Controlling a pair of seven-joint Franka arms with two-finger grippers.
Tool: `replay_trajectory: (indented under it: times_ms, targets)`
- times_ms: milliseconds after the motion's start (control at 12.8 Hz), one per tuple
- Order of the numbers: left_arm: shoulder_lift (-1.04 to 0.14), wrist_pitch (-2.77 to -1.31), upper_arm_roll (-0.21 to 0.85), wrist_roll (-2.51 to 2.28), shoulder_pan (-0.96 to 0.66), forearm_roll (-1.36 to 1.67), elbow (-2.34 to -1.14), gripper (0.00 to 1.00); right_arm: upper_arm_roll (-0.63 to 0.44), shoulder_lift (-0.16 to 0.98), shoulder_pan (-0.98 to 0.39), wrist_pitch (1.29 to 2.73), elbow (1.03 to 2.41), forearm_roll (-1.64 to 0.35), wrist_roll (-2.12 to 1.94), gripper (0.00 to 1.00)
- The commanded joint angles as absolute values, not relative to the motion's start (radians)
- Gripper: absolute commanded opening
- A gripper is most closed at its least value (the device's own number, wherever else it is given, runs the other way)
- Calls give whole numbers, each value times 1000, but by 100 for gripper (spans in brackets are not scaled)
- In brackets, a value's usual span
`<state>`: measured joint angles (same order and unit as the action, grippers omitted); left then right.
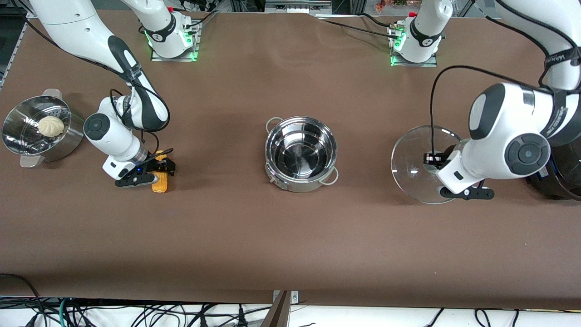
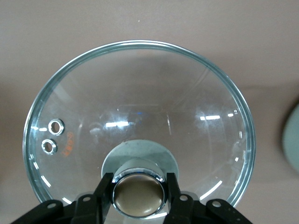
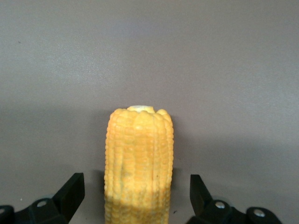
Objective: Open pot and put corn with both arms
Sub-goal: 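Lift the glass lid off the pot and carry it beside the rice cooker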
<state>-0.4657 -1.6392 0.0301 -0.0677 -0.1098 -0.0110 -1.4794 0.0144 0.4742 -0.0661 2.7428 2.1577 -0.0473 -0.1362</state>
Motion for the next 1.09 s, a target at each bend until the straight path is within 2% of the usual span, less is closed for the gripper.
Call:
replay_trajectory:
  times_ms: [0,467,700,1012]
  targets:
    - [-436,-1800,46,69,-40,-49,-1638,6,23,434,-58,2760,2203,-61,-163,100]
    - [-436,-2136,48,166,20,-55,-1859,6,23,411,-58,2760,2232,-63,-163,100]
    - [-451,-2241,48,169,23,-55,-1899,6,23,403,-58,2761,2246,-63,-163,100]
    - [-485,-2295,48,169,23,-96,-1902,8,23,396,-58,2763,2260,-63,-164,100]
